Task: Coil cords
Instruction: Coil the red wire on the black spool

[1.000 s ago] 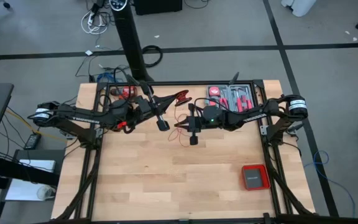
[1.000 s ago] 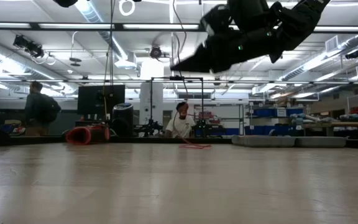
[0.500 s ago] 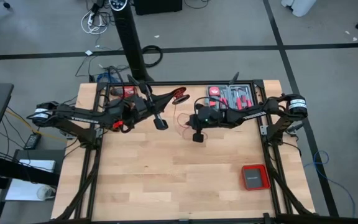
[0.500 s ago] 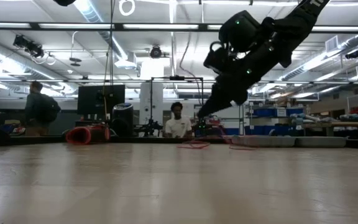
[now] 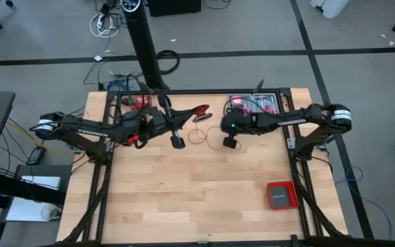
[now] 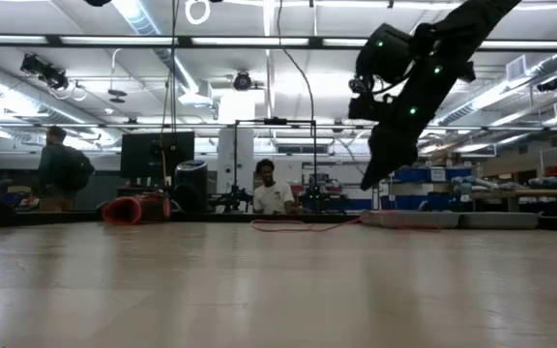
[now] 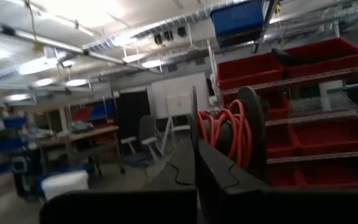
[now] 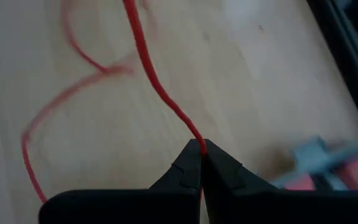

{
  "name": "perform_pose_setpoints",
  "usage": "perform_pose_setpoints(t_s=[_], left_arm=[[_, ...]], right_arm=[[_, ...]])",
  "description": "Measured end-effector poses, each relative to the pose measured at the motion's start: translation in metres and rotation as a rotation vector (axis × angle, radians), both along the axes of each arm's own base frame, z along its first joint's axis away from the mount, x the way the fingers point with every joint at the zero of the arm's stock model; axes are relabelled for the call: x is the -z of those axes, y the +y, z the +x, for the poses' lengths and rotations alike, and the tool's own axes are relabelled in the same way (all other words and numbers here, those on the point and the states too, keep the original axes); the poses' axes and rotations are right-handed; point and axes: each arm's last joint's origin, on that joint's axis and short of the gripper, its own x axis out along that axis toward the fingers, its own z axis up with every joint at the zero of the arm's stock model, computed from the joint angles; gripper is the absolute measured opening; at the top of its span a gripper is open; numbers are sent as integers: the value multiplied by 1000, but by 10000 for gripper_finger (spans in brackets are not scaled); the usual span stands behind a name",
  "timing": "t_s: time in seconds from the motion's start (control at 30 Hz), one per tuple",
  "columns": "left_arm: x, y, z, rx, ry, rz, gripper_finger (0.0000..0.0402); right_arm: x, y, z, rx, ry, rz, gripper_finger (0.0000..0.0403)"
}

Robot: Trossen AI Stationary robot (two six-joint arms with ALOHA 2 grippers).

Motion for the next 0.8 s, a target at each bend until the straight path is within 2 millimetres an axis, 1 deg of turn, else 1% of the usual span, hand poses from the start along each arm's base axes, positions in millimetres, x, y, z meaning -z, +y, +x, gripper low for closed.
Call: perform_pose_setpoints(t_s=[0.13, 0.23, 0.47, 0.63, 0.8], left_arm=[[8, -5, 2, 8, 93, -42, 0], [17, -6, 3, 7, 182, -83, 0], [48, -6, 3, -31, 469, -182, 0], [66, -4, -1, -85, 645, -218, 0], [78, -4, -7, -126, 763, -254, 0]], right_arm=[[-18, 3, -17, 53, 23, -34, 0], [-36, 8, -29, 87, -6, -73, 0], [-76, 24, -58, 121, -135, -156, 0], [-94, 32, -78, 156, -196, -226, 0], [-113, 43, -90, 125, -343, -211, 0]])
